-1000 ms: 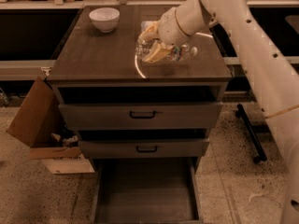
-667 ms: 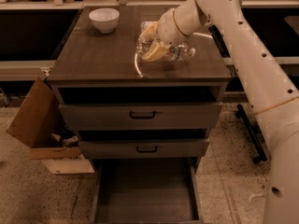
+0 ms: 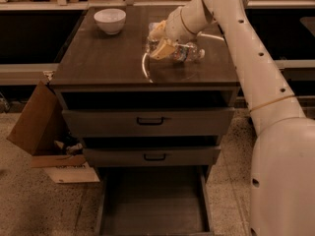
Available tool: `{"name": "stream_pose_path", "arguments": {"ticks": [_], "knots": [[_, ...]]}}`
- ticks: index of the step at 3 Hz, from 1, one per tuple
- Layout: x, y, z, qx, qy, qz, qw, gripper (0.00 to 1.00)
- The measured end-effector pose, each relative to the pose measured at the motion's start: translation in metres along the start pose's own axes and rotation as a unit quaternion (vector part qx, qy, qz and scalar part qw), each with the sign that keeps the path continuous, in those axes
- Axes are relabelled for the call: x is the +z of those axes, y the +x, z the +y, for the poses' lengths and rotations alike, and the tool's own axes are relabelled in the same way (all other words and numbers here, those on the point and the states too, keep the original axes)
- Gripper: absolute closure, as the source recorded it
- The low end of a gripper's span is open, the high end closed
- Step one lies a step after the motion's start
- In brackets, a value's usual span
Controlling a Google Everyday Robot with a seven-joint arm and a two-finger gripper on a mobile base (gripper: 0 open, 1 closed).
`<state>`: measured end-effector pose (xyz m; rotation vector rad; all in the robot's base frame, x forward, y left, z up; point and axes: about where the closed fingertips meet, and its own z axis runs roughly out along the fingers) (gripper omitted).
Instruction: Pick water bottle from bottom drawer and place on counter
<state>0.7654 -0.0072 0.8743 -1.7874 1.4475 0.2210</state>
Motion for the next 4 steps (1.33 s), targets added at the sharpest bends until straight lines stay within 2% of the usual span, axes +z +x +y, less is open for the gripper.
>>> {"name": "stream_pose_path", "arguments": {"ticks": [2, 3, 4], "knots": [[0.008, 0.009, -0.011, 0.024, -0.002, 0.006, 0.9997, 0.27], [0.017, 0.014, -0.012, 0.033, -0.013, 0.004, 0.9994, 0.0], [0.02, 0.016, -0.012, 0.034, -0.022, -0.002, 0.9992, 0.0]]}}
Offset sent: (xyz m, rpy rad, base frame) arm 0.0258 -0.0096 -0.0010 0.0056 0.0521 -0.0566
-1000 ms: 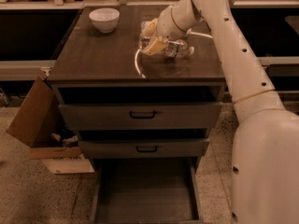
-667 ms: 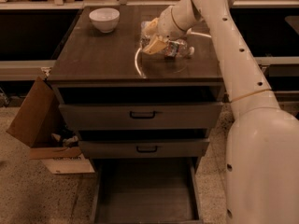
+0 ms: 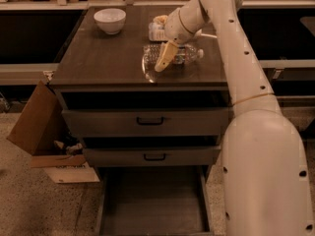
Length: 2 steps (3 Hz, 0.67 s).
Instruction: Pick water bottle from bottom drawer and place on counter
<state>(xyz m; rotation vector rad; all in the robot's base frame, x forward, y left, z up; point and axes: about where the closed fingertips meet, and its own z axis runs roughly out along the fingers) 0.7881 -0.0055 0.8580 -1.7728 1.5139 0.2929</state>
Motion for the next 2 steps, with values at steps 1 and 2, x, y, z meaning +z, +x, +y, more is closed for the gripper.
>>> {"name": "stream_pose_path", "arguments": {"ticks": [1, 2], "knots": [[-0.021, 0.0, -0.006, -0.002, 0.014, 0.006, 0.9999, 0.0], [-0.052, 0.002, -0.013, -0.006, 0.047, 0.034, 0.9983, 0.0]]}}
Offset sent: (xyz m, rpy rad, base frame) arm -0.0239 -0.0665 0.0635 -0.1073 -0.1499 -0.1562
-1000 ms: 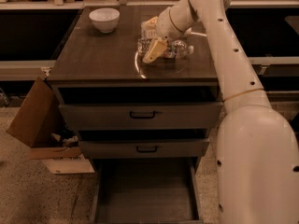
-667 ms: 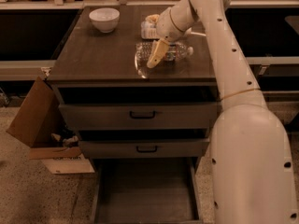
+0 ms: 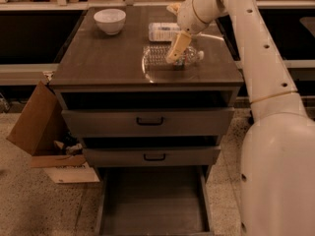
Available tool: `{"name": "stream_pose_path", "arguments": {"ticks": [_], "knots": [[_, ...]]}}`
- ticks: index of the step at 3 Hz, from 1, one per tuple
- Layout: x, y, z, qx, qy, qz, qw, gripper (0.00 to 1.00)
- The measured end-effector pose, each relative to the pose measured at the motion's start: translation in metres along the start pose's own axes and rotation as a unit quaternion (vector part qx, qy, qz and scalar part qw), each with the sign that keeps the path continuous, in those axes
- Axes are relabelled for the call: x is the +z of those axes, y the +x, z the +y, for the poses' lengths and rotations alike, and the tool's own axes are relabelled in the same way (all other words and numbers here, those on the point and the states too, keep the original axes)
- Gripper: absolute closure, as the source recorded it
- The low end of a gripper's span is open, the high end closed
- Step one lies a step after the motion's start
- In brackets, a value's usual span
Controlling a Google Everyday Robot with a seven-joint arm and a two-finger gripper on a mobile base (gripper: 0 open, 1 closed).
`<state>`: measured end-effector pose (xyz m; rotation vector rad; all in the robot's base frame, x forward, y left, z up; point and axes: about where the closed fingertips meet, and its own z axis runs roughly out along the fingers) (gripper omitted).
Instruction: Pick water bottle from bottom drawer and place on counter
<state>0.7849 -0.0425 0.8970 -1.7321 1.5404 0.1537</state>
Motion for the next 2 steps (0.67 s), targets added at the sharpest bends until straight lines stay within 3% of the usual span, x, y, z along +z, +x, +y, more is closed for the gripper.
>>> {"name": "stream_pose_path", "arguments": {"ticks": [1, 2], "knots": [[-0.027, 0.0, -0.001, -0.009, 0.026, 0.029, 0.9992, 0.0], [-0.033, 0.003, 0.011, -0.006, 0.028, 0.041, 0.9987, 0.0]]}}
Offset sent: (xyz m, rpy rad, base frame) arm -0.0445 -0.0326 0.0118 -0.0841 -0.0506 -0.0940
